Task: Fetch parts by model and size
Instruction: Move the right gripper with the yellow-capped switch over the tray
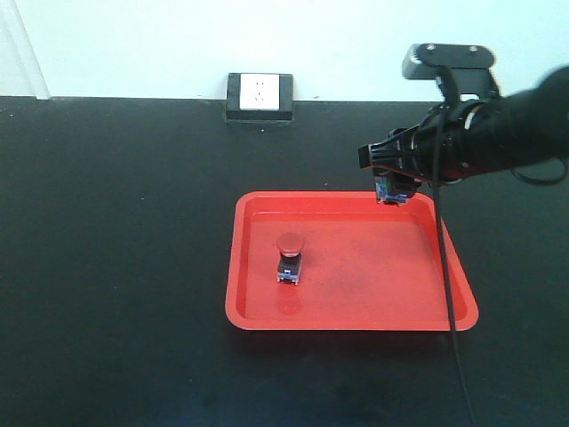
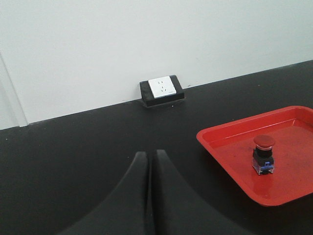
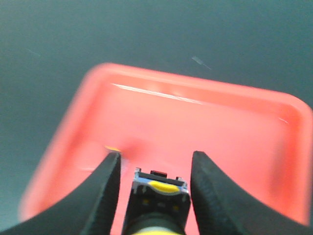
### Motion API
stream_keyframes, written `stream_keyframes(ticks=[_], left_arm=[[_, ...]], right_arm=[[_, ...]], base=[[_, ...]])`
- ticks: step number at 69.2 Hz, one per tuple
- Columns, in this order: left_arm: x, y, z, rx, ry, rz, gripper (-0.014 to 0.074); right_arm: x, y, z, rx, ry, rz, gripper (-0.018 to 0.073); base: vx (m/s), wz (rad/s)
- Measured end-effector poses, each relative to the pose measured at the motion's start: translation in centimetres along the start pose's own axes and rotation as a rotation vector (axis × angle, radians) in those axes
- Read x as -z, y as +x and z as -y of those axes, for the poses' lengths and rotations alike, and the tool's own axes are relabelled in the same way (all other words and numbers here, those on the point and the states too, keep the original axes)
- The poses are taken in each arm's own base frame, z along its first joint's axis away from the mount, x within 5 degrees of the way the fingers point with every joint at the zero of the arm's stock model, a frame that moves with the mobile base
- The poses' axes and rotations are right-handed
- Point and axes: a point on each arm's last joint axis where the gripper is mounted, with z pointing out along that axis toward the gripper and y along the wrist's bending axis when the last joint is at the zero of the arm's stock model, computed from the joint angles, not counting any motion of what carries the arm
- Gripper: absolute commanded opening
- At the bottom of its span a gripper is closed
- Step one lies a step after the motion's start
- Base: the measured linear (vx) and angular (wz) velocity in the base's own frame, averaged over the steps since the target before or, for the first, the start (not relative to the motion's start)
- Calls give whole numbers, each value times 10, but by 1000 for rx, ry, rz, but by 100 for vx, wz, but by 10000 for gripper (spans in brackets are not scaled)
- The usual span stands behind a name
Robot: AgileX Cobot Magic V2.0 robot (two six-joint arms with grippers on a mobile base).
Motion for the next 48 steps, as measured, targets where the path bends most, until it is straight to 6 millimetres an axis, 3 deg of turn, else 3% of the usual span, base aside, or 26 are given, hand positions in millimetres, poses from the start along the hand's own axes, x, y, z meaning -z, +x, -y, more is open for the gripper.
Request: stream_keyframes(ticks=[11,24,37,48], left_arm=[[0,0,0,0,0,0,-6],[0,1,0,0,-1,-11,-6],[0,5,0,0,-4,-57,-6],[0,8,-1,0,-7,-93,-6]], right_arm=[[-42,-7,9,57,69,-170,-5],[-99,6,16,57,88,-343,-5],[-136,24,20,31,99,-425,-5],[-154,33,23,24,102,-449,-5]], base=[[0,0],[0,0],[0,0],[0,0]])
